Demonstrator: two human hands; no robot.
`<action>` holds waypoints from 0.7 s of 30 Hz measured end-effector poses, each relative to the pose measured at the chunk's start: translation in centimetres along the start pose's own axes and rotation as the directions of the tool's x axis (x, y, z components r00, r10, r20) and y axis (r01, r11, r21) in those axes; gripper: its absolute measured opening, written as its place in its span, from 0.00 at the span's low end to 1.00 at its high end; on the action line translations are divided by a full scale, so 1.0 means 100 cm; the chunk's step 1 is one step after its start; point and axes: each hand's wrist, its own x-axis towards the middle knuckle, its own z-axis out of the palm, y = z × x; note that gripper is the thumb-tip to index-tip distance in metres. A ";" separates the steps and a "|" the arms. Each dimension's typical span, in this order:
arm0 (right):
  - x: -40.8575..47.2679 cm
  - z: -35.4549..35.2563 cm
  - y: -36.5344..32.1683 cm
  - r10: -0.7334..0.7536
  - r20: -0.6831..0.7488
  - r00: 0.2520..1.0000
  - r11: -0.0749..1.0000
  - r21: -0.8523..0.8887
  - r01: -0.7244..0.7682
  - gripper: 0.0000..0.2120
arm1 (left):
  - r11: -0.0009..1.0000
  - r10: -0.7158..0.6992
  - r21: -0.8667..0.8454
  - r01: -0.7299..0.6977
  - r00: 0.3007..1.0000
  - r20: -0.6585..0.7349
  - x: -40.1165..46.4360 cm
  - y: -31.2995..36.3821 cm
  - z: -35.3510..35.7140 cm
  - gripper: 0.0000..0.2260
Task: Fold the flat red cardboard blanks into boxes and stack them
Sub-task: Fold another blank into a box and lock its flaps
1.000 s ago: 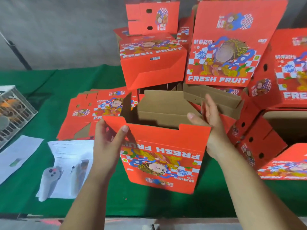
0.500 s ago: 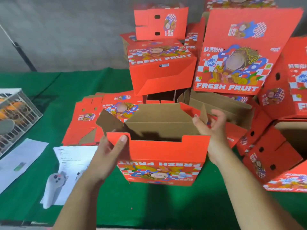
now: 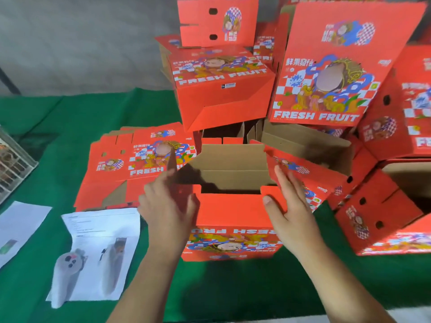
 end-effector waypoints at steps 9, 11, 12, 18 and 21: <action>-0.002 0.002 0.004 -0.137 -0.074 0.988 0.987 -0.098 0.129 0.31 | 0.937 0.321 0.022 -0.348 0.886 0.334 0.017 -0.011 -0.006 0.20; -0.002 0.002 0.007 -0.139 -0.066 0.988 0.987 -0.088 0.133 0.32 | 0.889 0.301 0.154 -0.431 0.804 0.513 0.031 -0.005 -0.012 0.29; -0.002 0.002 0.008 -0.145 -0.063 0.987 0.986 -0.090 0.139 0.31 | 0.864 0.272 0.202 -0.461 0.766 0.583 0.037 0.000 -0.013 0.34; -0.003 0.001 0.015 -0.092 0.013 0.996 0.978 -0.185 0.092 0.26 | 0.869 0.107 0.319 -0.379 0.772 0.626 0.074 0.018 0.013 0.32; 0.001 -0.001 0.016 -0.076 0.031 0.997 0.976 -0.204 0.081 0.30 | 0.894 0.208 0.277 -0.351 0.875 0.438 0.056 0.012 0.021 0.33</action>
